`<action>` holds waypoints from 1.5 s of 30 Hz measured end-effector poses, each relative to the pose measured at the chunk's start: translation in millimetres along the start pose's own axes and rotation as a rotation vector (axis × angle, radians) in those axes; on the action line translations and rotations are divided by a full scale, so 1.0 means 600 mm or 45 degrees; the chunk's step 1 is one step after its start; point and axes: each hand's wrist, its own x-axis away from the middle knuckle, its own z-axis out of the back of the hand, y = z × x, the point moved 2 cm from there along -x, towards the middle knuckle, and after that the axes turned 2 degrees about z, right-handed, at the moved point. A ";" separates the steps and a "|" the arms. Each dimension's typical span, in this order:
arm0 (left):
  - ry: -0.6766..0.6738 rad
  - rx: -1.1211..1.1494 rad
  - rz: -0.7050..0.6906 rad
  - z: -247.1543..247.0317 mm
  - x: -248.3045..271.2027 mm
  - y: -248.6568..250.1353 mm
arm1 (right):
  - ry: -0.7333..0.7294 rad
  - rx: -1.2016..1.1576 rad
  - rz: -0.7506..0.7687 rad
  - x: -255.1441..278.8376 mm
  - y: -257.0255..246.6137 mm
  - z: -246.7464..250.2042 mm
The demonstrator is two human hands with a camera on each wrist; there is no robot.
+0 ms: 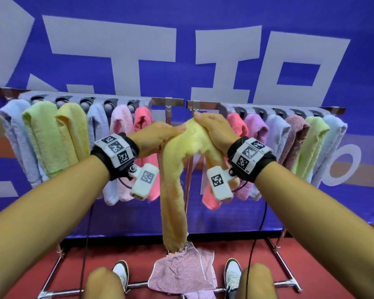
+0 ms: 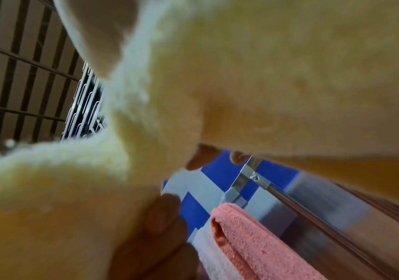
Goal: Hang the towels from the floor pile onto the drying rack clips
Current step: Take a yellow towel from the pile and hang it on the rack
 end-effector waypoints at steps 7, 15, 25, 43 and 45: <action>0.111 0.069 -0.123 0.005 -0.003 0.012 | 0.208 0.002 0.012 0.001 -0.008 0.048; 0.050 0.104 -0.160 -0.027 -0.017 0.032 | -0.120 -0.086 -0.158 -0.008 0.011 -0.015; 0.125 0.049 -0.085 0.003 0.010 0.003 | -0.209 -0.102 -0.166 -0.024 0.020 -0.034; 0.320 -0.086 0.023 0.105 0.017 -0.021 | -0.218 -0.340 -0.330 -0.117 0.023 -0.116; 0.418 -0.114 0.015 0.123 0.013 -0.032 | -0.219 -0.368 -0.349 -0.135 0.028 -0.131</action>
